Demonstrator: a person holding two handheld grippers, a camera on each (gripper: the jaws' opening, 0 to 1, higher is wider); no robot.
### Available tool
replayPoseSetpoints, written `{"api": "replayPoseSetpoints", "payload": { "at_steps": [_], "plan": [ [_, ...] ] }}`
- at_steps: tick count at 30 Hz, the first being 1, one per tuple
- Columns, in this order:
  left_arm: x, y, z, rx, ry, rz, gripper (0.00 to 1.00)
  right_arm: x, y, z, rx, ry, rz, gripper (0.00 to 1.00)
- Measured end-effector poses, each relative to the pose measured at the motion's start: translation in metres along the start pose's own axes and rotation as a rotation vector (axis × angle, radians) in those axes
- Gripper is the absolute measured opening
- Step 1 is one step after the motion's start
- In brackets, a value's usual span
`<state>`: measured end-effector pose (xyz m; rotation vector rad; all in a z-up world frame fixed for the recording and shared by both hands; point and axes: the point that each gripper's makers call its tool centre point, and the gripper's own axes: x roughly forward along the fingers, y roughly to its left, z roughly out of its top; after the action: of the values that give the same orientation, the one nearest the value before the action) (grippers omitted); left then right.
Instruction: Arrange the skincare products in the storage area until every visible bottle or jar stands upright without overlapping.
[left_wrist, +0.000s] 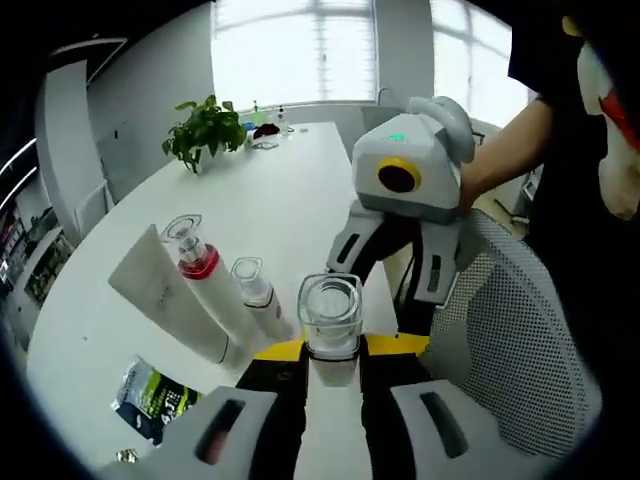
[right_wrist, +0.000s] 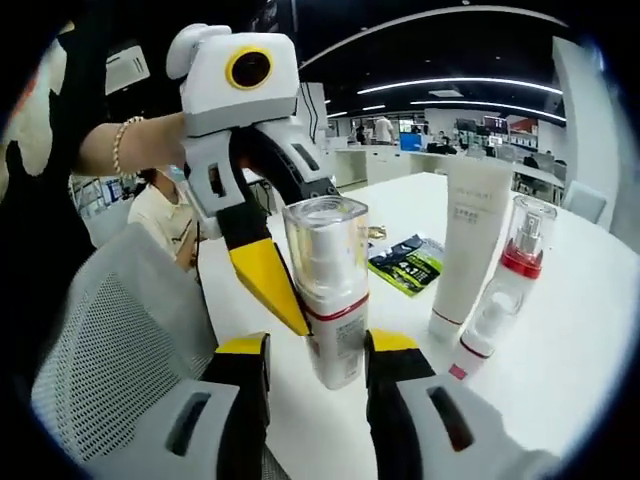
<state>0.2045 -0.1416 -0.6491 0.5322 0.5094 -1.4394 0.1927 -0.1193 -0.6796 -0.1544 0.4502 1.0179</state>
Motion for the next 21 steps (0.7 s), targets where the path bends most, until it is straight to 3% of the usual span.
{"api": "replayPoseSetpoints", "payload": {
  "at_steps": [21],
  "plan": [
    [0.033, 0.013, -0.016, 0.007, -0.011, 0.046, 0.2, -0.018, -0.021, -0.019, 0.071, 0.015, -0.08, 0.6]
  ]
}}
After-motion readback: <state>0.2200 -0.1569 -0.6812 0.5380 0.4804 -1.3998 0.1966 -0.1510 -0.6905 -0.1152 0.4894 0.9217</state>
